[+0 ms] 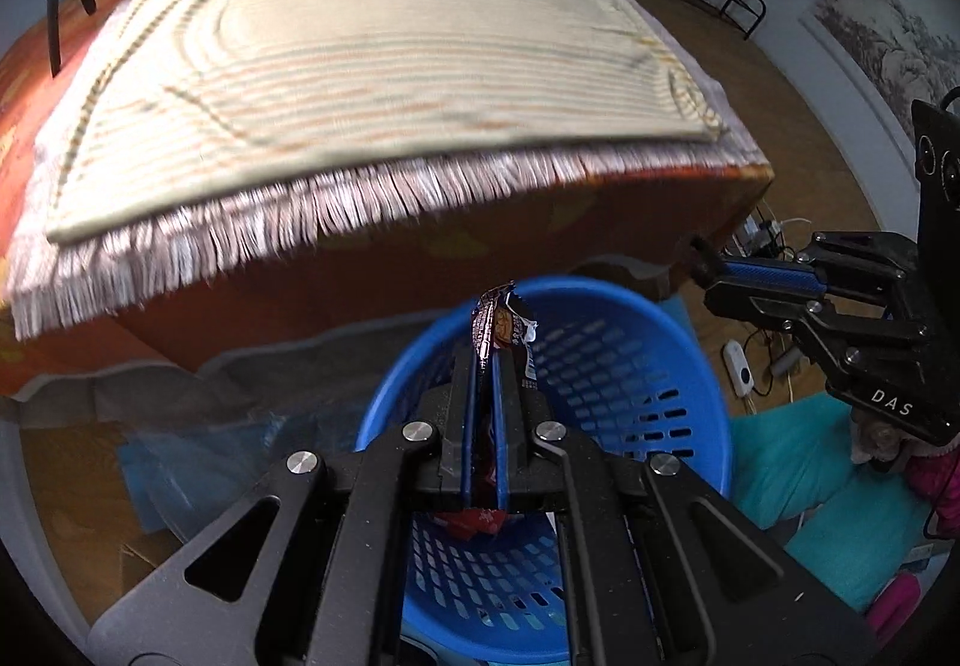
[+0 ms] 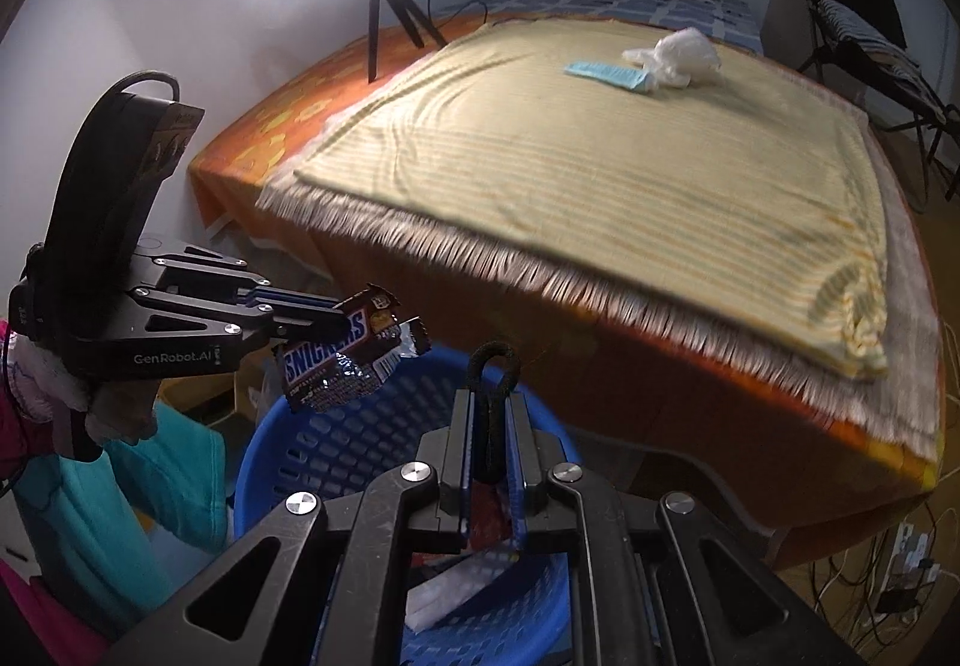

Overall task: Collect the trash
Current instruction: 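Open both tools to drop the wrapper and hair tie into the basket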

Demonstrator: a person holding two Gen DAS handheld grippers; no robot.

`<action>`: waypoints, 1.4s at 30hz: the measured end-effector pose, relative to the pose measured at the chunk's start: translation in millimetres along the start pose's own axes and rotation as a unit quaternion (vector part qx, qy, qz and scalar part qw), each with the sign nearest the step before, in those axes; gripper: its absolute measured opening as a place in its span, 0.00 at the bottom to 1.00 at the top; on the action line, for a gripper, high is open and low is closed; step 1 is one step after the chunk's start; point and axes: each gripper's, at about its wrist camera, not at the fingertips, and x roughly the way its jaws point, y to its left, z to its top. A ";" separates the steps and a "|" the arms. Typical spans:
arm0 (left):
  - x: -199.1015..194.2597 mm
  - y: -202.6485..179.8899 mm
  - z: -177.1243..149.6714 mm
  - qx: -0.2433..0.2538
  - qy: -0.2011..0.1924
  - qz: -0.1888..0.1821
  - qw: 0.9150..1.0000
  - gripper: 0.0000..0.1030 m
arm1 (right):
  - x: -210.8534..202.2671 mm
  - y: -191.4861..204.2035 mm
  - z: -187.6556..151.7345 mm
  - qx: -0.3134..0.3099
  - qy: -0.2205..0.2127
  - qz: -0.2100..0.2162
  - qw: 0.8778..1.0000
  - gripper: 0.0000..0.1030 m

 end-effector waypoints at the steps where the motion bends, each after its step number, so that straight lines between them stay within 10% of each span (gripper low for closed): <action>1: 2.3 -0.4 -3.1 -0.001 0.003 0.000 1.000 0.02 | 2.1 0.8 -2.7 0.002 0.004 0.002 1.000 0.07; 28: 38.0 -1.4 -32.8 -0.007 0.054 0.005 0.998 0.05 | 27.9 5.0 -35.8 0.023 0.054 0.017 0.998 0.27; 33: 38.9 -0.5 -32.4 -0.009 0.051 0.009 0.999 0.37 | 29.4 0.3 -36.2 0.034 0.055 0.025 0.998 0.35; 42: 38.9 4.7 -30.4 -0.018 0.047 0.013 0.999 0.53 | 31.5 -6.0 -37.2 0.057 0.058 0.025 0.996 0.54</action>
